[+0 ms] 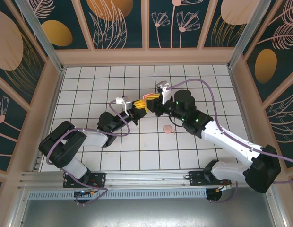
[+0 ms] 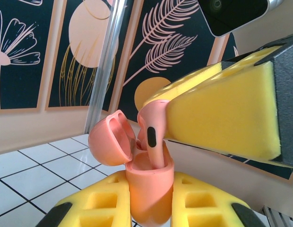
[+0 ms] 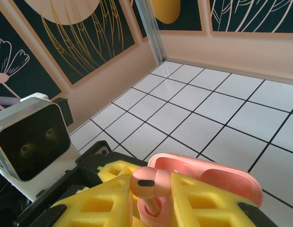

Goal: Insert the wireless bluetooth earbuds into the charging case

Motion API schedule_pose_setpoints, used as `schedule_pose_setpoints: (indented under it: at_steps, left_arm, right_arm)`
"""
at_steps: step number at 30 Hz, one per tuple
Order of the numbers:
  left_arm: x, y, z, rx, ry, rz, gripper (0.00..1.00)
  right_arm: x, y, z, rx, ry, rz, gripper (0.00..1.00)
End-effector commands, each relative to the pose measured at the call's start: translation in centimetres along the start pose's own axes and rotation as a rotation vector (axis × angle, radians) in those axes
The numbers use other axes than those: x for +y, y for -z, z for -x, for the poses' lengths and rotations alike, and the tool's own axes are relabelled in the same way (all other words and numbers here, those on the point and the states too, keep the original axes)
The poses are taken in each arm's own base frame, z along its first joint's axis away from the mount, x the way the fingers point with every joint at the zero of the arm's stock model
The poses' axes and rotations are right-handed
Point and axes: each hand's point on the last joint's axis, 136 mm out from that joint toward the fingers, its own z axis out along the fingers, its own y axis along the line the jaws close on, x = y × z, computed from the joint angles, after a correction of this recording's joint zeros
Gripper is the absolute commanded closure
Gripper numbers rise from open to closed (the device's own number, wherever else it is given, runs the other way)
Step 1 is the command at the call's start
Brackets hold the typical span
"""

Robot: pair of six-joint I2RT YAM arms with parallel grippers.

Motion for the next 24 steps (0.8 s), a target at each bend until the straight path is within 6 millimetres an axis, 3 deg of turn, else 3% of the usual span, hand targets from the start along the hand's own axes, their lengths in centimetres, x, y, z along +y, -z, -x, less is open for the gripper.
schedule_pose_setpoints:
  at_steps: [1, 24]
  left_arm:
    - [-2.5, 0.0, 4.0, -0.130, -0.092, -0.097, 0.88]
    - [-3.6, -0.1, 4.0, -0.116, -0.160, -0.138, 0.88]
  right_arm:
    - [-1.5, 0.5, -1.7, 0.056, -0.026, -0.053, 0.76]
    - [-2.5, 0.9, -2.8, 0.118, -0.035, -0.059, 0.75]
